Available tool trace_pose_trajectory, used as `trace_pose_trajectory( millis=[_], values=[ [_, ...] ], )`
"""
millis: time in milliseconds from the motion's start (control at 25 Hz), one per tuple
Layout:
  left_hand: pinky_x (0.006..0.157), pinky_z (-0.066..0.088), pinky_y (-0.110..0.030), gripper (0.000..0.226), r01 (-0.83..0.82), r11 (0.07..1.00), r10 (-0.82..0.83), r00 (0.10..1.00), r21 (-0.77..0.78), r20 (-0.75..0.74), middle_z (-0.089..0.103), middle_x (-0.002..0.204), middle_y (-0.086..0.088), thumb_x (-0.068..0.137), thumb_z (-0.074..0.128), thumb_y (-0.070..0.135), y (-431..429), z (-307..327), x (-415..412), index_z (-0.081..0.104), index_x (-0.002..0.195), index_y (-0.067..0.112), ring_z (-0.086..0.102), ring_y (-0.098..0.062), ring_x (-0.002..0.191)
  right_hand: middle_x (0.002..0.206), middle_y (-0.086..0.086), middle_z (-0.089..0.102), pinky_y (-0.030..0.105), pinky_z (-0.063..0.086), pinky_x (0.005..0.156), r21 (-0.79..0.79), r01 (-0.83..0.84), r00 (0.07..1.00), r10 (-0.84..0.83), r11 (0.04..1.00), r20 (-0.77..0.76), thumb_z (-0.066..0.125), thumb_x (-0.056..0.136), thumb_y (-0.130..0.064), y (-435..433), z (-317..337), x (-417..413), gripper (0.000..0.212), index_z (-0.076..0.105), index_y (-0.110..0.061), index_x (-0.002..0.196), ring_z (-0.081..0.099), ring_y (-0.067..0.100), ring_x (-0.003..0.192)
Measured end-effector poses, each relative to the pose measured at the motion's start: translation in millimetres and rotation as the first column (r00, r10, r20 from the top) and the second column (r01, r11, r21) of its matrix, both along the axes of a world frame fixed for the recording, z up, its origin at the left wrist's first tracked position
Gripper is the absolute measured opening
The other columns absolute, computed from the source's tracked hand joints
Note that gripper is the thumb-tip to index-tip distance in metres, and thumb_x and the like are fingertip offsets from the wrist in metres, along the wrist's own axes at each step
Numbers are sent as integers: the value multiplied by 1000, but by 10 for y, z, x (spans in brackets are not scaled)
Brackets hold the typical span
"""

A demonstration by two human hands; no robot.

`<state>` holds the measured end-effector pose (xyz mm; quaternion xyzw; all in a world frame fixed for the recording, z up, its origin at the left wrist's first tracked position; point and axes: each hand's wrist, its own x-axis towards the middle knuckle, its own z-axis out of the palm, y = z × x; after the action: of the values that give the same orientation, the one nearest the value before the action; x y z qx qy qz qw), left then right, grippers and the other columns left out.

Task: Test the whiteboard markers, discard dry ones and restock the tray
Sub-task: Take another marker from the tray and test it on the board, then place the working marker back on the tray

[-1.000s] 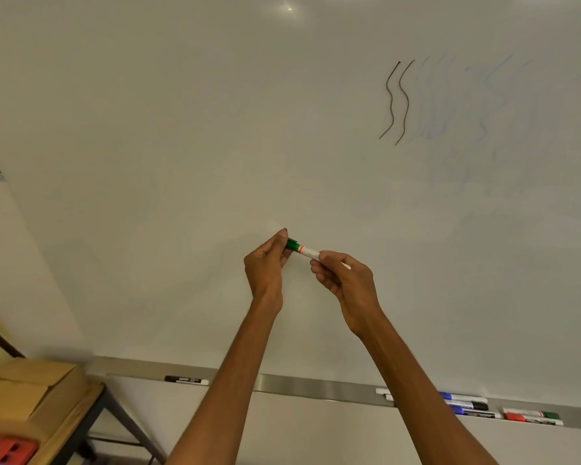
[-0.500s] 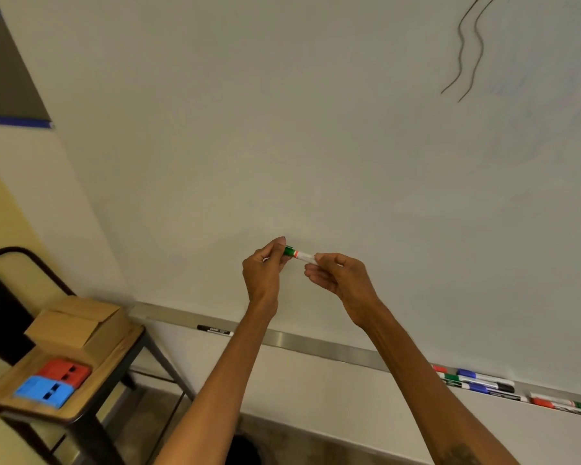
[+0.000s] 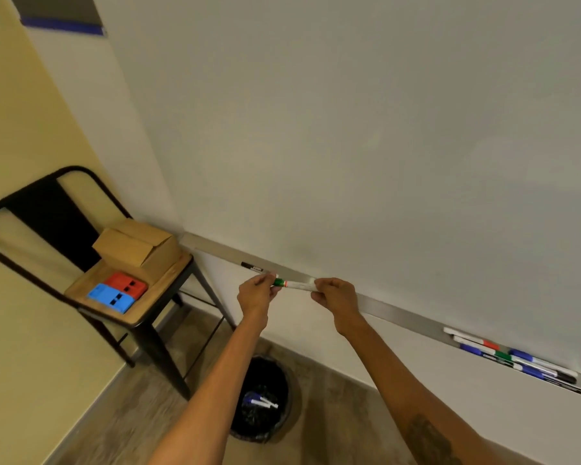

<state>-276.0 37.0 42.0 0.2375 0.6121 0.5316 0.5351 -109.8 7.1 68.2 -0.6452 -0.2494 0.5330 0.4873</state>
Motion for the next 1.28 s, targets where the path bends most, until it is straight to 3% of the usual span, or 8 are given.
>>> trace_pose_trajectory(
  millis=[200, 400, 520, 640, 760, 920, 1000, 1280],
  values=[
    [58, 59, -23, 21, -13, 975, -3, 997, -223, -72, 73, 89, -17, 89, 73, 10, -228, -843, -421, 70, 102, -5, 68, -17, 60, 84, 6, 74, 39, 60, 85, -212, -101, 950, 157, 972, 271, 73, 79, -2, -113, -714, -266, 17, 76, -18, 73, 71, 24, 84],
    [59, 58, -23, 23, 40, 913, -71, 995, -407, -63, 71, 91, -16, 94, 65, 10, -587, -1371, -707, 69, 112, -4, 68, -17, 65, 109, 13, 71, 28, 54, 82, -469, -276, 837, 450, 839, 312, 60, 88, -11, -238, -1182, -482, 23, 72, -2, 106, 66, 22, 89],
    [61, 58, -28, 26, -58, 895, -7, 990, -442, -143, 72, 99, -17, 95, 65, 15, -558, -1367, -871, 68, 117, 1, 69, -22, 71, 113, 13, 64, 28, 58, 73, -405, -339, 905, 412, 849, 106, 58, 91, -10, -219, -1260, -630, 30, 63, -4, 119, 63, 19, 87],
    [58, 55, -31, 26, -168, 866, 9, 947, -471, -322, 71, 94, -12, 94, 66, 21, -503, -1324, -1020, 71, 117, 10, 65, -25, 67, 122, 5, 55, 31, 60, 77, -428, -352, 896, 431, 833, 103, 64, 94, -17, -177, -1307, -719, 31, 59, -12, 123, 65, 26, 100],
    [81, 60, -40, 24, -167, 875, -15, 929, -455, -369, 74, 100, -12, 92, 66, 24, -470, -1366, -1047, 74, 112, 12, 70, -30, 85, 130, 5, 55, 40, 55, 93, -443, -414, 820, 537, 795, 198, 62, 94, -20, -148, -1365, -679, 34, 60, -7, 126, 63, 30, 110],
    [87, 59, -47, 11, -6, 893, -155, 935, -451, -318, 74, 95, -8, 90, 67, 24, -334, -1331, -709, 78, 91, 21, 70, -29, 91, 134, 2, 58, 30, 54, 90, -402, -406, 813, 525, 821, 253, 63, 92, -28, -132, -1335, -456, 40, 61, -15, 129, 62, 20, 103],
    [86, 60, -47, 12, 79, 905, -216, 932, -419, -291, 74, 88, -5, 89, 67, 25, -250, -1325, -445, 76, 83, 23, 71, -27, 87, 138, 1, 57, 34, 49, 102, -362, -419, 785, 533, 833, 316, 61, 93, -30, -110, -1270, -285, 40, 61, -17, 130, 59, 20, 113],
    [81, 59, -32, 22, 336, 902, -403, 881, -270, -249, 72, 105, -7, 98, 60, 20, -132, -881, 944, 72, 113, 10, 70, -22, 95, 127, 3, 63, 43, 48, 105, -160, -193, 917, 236, 968, 322, 63, 94, -20, -194, -914, 901, 28, 65, -15, 121, 60, 21, 115]
  ],
)
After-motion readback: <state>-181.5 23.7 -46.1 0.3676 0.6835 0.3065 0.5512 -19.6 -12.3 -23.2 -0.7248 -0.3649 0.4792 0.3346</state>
